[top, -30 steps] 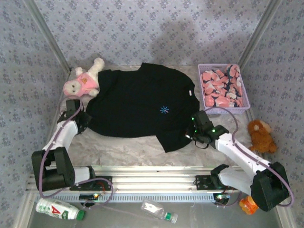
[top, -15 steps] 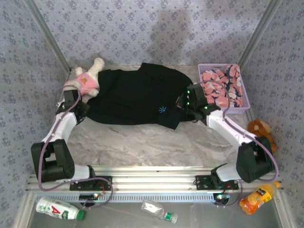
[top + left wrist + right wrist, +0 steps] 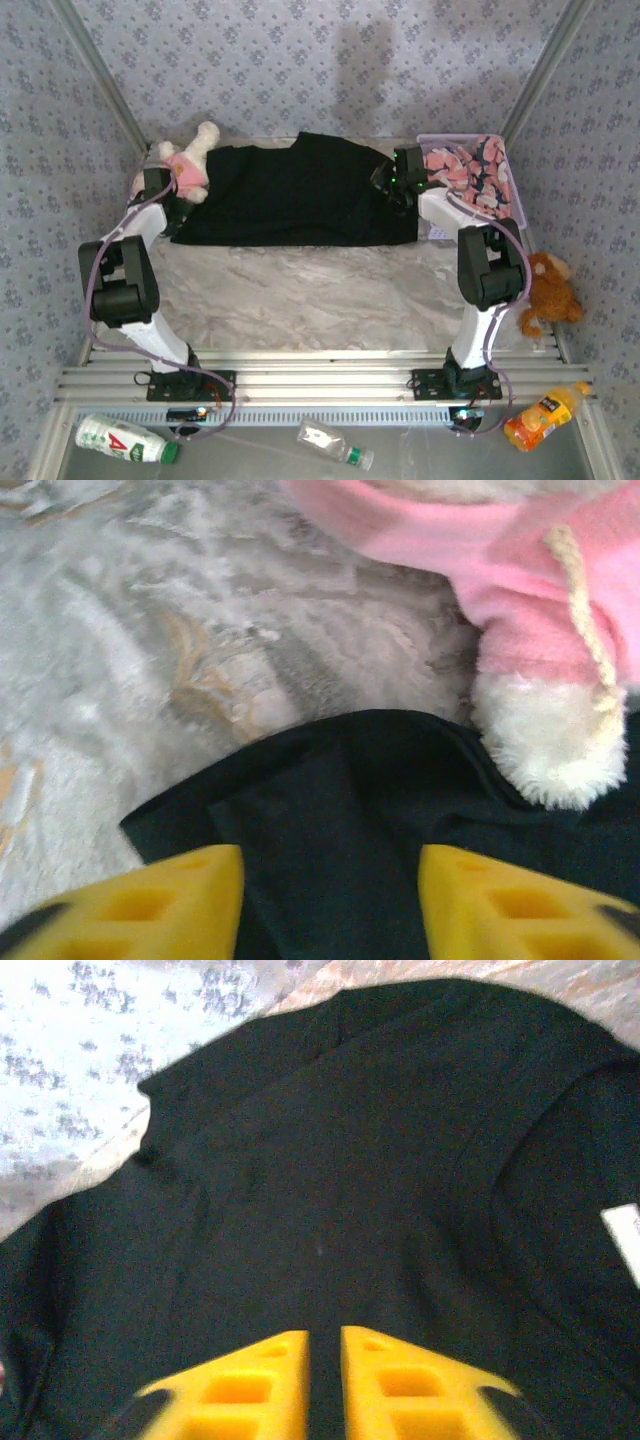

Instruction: Fold and stack the mixed laundry pile

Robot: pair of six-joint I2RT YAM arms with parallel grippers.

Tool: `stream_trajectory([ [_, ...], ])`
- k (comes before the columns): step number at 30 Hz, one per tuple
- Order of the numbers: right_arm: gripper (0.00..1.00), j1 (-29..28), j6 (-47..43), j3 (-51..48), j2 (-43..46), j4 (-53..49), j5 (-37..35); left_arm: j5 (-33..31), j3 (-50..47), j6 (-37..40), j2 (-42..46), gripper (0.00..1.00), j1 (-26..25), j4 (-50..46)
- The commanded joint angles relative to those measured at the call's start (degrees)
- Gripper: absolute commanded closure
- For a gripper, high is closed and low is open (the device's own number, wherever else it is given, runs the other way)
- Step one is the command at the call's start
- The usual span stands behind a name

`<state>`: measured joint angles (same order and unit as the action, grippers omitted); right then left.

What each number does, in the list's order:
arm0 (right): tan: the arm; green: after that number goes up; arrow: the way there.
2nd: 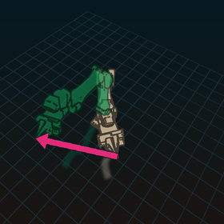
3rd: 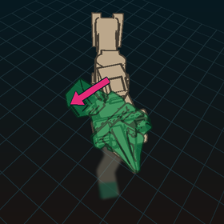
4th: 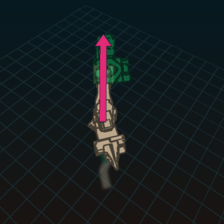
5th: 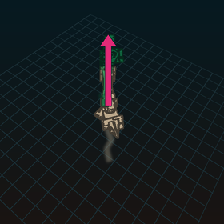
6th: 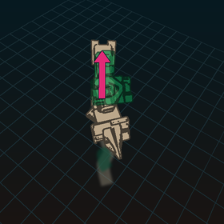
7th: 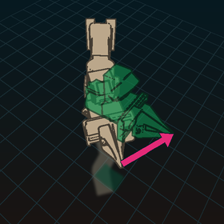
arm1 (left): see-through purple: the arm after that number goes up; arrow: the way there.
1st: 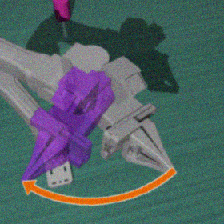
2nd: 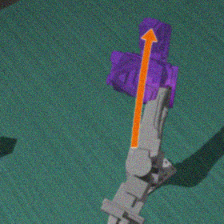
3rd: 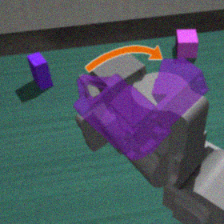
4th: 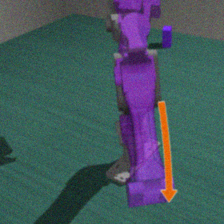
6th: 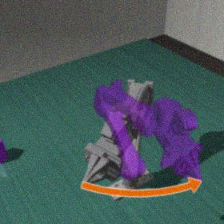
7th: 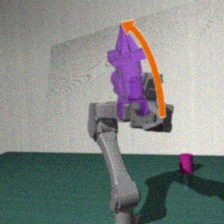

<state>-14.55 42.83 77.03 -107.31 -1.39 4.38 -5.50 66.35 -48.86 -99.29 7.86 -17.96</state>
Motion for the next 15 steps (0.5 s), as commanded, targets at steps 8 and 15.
stream_trajectory([
  [8, 0.62, -2.09, -10.3, -4.73, 8.41, -5.93, -1.95, 5.65, 0.7, 9.28, 5.86, 0.3, -8.61, 0.23],
  [15, 0.79, -5.29, -11.28, -14.14, 14.14, -14.78, -7.37, 10.56, -6.35, 9.03, 7.45, 0.79, -18.85, 6.63],
])
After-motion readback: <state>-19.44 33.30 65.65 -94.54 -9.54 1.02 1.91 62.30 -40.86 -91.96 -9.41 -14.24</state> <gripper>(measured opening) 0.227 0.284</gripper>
